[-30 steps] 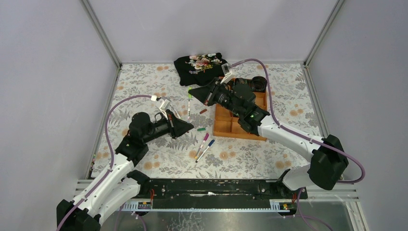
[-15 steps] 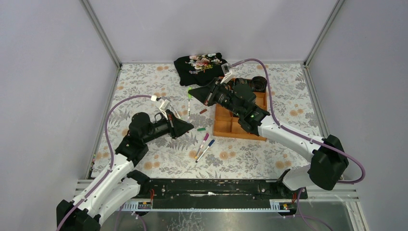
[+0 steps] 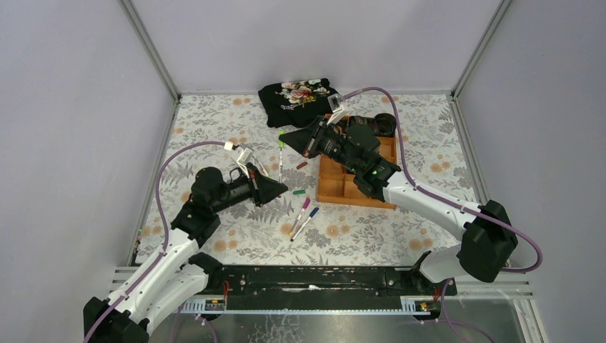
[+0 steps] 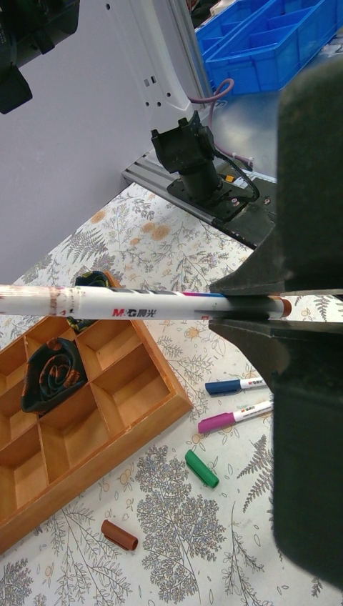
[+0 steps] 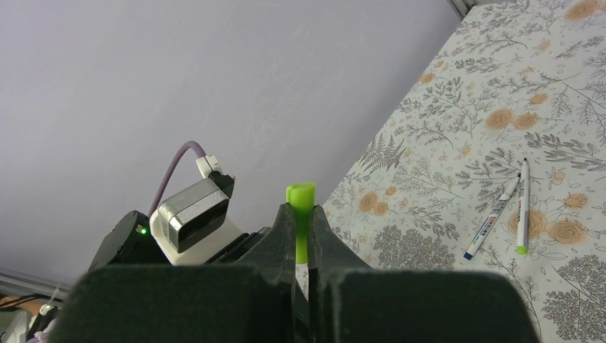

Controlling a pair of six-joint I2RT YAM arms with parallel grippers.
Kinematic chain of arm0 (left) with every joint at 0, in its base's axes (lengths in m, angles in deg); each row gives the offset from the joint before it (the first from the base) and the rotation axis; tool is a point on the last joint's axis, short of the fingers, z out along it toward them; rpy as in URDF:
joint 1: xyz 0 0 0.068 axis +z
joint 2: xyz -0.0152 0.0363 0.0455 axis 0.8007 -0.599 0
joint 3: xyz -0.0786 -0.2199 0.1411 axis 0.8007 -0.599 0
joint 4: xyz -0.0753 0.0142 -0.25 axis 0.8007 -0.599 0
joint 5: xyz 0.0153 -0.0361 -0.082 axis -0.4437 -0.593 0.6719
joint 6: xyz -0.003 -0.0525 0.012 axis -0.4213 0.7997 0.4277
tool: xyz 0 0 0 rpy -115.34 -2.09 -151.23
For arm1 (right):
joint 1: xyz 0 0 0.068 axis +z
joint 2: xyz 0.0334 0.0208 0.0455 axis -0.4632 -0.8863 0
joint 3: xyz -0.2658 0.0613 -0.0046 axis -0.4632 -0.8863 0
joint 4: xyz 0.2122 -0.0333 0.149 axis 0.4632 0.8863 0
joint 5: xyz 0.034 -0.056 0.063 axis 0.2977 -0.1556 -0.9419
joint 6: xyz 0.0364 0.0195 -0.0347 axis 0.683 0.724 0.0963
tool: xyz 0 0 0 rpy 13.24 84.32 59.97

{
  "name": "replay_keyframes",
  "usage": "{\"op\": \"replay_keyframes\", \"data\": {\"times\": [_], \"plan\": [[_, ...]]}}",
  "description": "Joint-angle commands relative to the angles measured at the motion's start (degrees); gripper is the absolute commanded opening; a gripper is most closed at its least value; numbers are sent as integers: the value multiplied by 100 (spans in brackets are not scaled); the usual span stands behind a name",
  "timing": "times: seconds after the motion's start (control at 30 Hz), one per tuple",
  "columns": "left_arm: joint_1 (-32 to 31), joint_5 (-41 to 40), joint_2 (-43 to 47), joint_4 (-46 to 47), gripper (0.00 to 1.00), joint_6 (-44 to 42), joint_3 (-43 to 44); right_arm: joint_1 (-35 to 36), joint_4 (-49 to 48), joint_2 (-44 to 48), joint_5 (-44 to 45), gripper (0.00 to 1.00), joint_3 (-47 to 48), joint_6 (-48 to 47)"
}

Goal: Insert the pens into the pen caps

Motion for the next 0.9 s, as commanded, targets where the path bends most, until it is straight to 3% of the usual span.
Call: {"op": "replay_keyframes", "data": {"times": [0.0, 0.87], "plan": [[-39, -46, 92, 243, 0, -69, -11, -15, -223, 18, -138, 0, 142, -78], [-43, -85, 216, 129, 0, -86, -7, -7, -197, 26, -99, 0, 15, -184]]}}
